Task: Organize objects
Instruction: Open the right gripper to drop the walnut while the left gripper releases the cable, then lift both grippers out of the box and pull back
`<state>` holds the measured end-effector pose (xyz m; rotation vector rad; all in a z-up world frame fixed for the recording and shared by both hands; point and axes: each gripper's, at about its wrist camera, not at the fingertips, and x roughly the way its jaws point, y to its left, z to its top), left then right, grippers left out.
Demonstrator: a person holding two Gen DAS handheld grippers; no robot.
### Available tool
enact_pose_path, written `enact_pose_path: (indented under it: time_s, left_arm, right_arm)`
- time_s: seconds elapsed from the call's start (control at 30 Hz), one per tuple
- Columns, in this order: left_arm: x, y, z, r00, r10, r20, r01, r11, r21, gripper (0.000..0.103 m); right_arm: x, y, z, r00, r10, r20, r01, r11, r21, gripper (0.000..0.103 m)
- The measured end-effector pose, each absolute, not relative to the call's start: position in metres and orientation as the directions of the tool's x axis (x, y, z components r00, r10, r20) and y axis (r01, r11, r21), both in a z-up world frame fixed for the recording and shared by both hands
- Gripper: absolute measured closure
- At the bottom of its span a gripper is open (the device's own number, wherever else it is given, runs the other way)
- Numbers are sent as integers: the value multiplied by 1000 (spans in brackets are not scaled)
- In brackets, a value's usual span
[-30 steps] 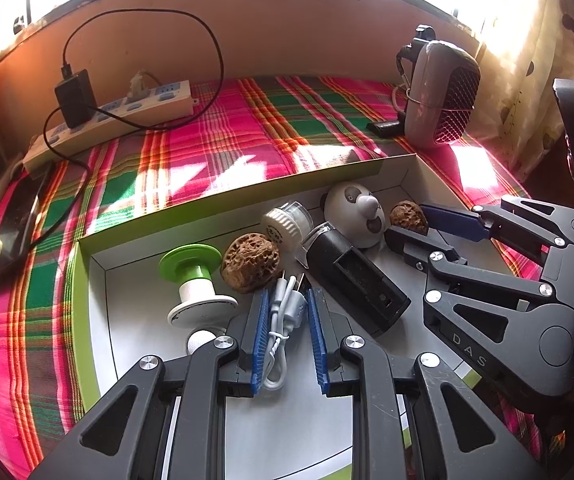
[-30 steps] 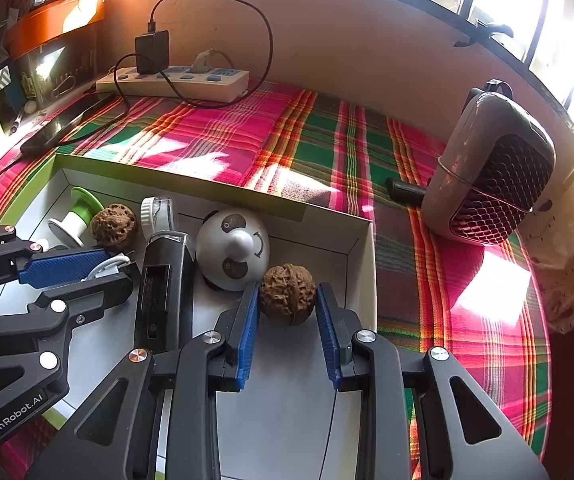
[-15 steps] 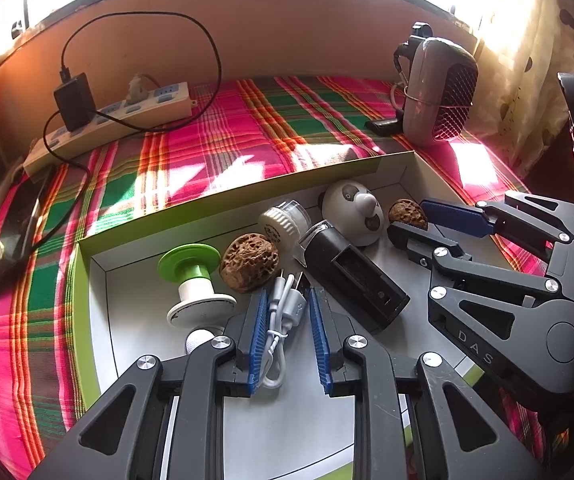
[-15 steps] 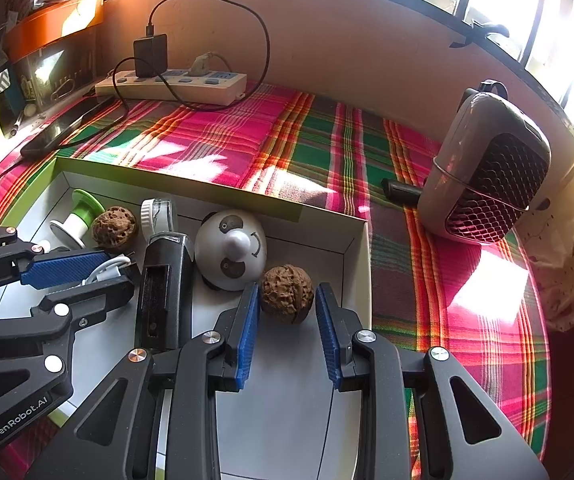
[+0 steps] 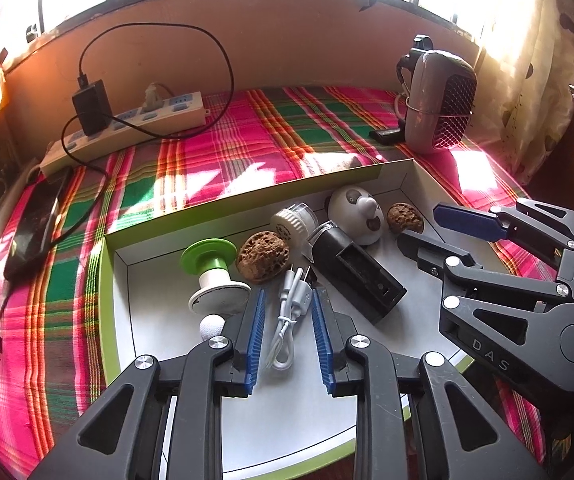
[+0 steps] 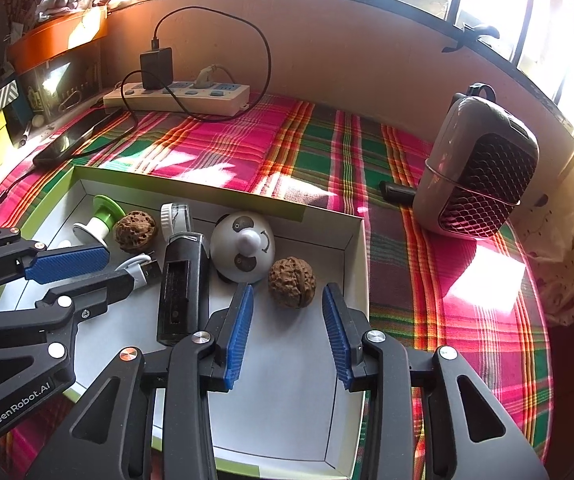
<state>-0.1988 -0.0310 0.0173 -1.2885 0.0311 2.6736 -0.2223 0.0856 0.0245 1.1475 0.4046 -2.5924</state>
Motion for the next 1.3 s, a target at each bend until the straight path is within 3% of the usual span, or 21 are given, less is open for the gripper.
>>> enact_pose_path:
  time_s: [0.77,1.3]
  left_arm:
    - [-155,-27,40,-669,125,-733,-171,-985,-12,80]
    - [-128,-31,44,-673,166,-721,-190,-981,-49,80]
  right_arm:
    - [-181,100,47,-678,-188,-710,336,-939,-73,65]
    - [-148,116,54,-692,-204,-693,308,-951,-28,65]
